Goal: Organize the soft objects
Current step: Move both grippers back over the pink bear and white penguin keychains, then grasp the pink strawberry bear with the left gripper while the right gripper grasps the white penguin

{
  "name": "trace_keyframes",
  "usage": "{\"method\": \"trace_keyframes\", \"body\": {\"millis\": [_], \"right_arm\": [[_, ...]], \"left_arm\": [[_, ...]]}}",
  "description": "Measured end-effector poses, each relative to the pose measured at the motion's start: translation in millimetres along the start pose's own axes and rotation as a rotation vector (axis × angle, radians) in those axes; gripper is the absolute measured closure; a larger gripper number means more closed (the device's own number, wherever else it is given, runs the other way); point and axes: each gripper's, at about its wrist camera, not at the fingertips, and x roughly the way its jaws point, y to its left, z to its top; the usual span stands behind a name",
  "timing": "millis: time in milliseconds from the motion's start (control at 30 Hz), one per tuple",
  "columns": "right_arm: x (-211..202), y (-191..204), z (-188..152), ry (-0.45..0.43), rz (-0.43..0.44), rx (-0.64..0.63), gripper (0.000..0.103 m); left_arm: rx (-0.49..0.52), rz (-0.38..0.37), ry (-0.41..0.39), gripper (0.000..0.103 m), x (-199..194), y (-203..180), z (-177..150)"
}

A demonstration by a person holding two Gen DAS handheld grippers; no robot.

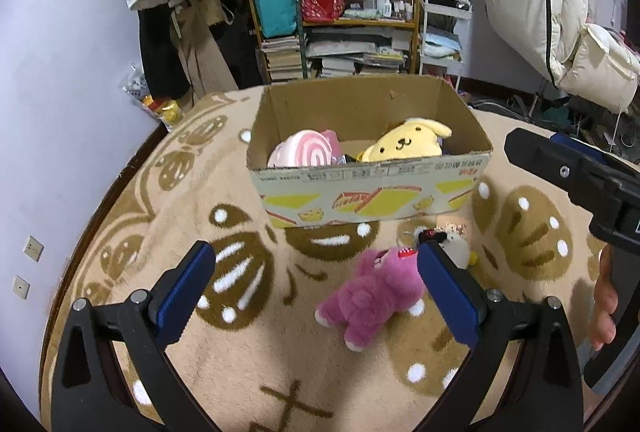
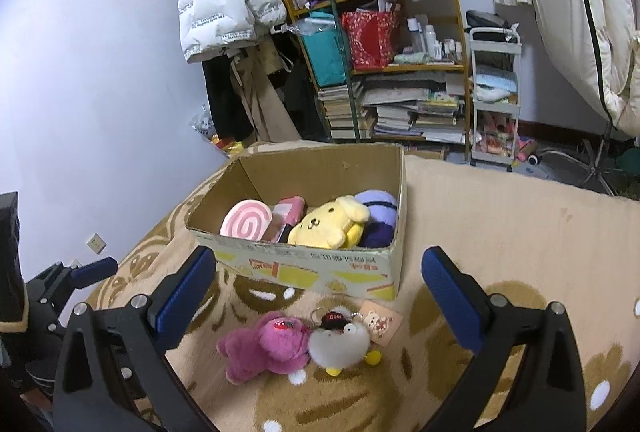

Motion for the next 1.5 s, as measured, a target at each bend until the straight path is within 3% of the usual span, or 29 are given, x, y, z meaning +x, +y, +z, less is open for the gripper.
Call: {"method": "trace_keyframes", "body": {"millis": [433,833,1500], "right_arm": [[33.7,-21.1,-11.0,0.111,0.006,0.094,0.000],[83.7,-44.7,-33.3,0.269,-0.004,0.197,0.000],[131.4,-45.3,-62.3,0.432,-0.042,0.184,0.001]], "left_arm": [[0.022,-0.064,0.079,0.003,42.6,-13.6,-7.9],[0.049,-0.127,0.178,0.003,84.7,-35.6,-17.3],[0.121,-0.106,0.305,0.003,132.9,-52.5,-41.4]]}}
